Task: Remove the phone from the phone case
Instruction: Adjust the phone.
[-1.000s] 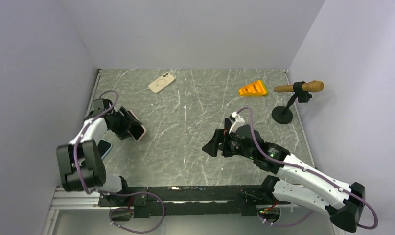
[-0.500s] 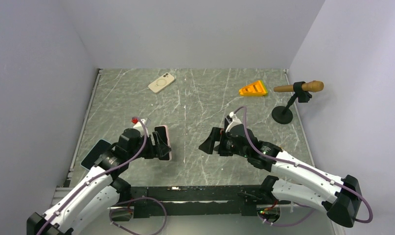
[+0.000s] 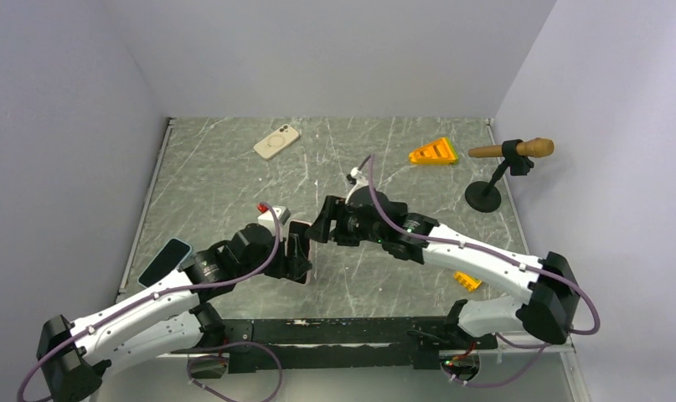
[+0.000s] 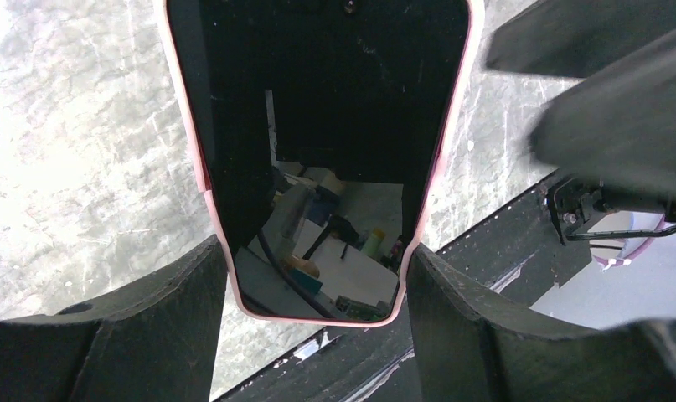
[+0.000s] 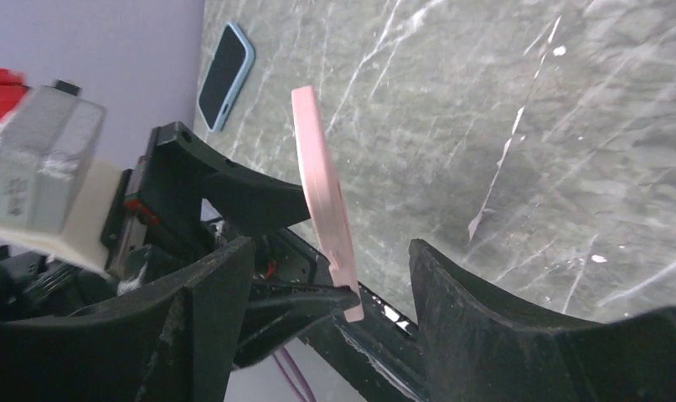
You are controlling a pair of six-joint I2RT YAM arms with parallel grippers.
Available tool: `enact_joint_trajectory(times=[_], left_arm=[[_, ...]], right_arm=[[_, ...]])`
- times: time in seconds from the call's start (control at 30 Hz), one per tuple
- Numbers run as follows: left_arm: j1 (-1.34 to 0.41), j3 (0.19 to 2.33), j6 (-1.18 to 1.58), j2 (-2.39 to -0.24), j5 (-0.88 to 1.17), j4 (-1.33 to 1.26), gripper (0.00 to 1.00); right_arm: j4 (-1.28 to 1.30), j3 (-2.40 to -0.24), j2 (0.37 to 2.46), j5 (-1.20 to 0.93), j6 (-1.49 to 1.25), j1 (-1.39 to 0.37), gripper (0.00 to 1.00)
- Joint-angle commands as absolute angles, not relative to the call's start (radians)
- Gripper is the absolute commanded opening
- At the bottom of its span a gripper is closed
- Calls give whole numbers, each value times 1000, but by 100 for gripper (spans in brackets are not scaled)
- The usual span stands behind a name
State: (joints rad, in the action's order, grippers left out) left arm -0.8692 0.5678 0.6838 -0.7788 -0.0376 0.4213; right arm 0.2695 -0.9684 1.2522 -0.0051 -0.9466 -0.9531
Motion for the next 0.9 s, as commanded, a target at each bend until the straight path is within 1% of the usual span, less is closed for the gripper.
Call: enact_joint_trajectory(times=[0.0,0.07,0.13,0.17,0.27,0.33,0.37,0.43,0.47,0.53,0.57,0.67,0.8,0.87], left_arm=[[-932,646,679,-801,-121,384,0],[-953,646,683,-802,-134,380,0],[-968,644,687,-801,-139,377,0],[-974,646,690,-801,-142,377,0],[-981,642,696,-797,-142,373,0],[-983,636,706,-791,-136,369,0],[-982,631,712,-786,-128,365,5],[-980,616,721,-772,-118,355,37],[-981,612,725,-763,-112,350,51],[-981,606,737,-737,-110,352,79],[-981,603,747,-722,-115,352,89],[-976,595,801,-668,-170,368,99],[-950,618,952,-650,-308,544,99],[-922,621,980,-665,-310,603,99]], right_arm=[[222,-1004,1329,9,-986,-1000,70],[201,-993,1365,19,-995,-1011,67],[173,-983,1400,6,-1002,-1016,56],[165,-982,1417,-19,-1002,-1017,49],[163,-979,1432,-27,-997,-1016,23],[161,-968,1405,-5,-988,-1017,5],[159,-958,1383,-3,-981,-1015,0],[166,-938,1329,43,-969,-1013,0],[162,-924,1301,54,-959,-1011,0],[151,-889,1240,53,-940,-995,0],[155,-874,1212,52,-932,-982,0],[208,-831,1115,78,-913,-928,0],[321,-763,1000,128,-897,-842,0],[382,-733,950,151,-890,-800,0]])
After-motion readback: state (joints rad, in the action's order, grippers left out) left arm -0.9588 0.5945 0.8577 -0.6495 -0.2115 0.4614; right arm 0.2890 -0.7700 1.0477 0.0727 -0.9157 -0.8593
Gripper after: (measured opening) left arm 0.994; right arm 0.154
